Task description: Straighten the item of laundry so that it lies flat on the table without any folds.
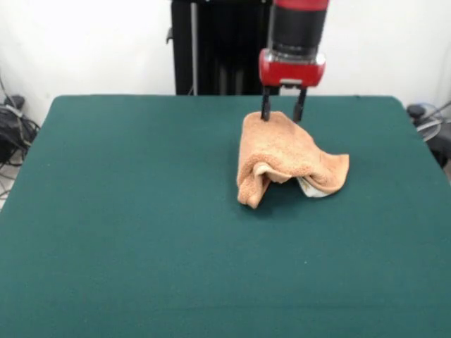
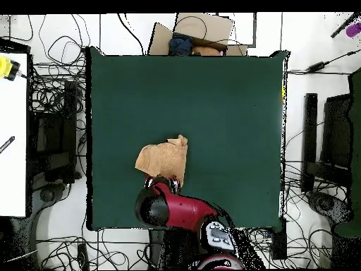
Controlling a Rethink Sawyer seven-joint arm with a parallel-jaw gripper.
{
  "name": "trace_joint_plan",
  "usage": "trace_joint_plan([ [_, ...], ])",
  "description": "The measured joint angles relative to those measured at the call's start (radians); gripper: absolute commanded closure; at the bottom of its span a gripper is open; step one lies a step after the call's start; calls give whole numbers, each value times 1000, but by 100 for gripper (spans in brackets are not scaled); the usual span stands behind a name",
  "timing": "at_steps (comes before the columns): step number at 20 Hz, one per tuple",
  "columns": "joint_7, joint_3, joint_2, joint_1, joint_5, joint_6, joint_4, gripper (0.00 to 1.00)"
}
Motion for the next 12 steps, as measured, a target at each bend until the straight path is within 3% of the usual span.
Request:
trace_joint_plan([
  [12,0,0,124,3,1,-3,-28,0],
])
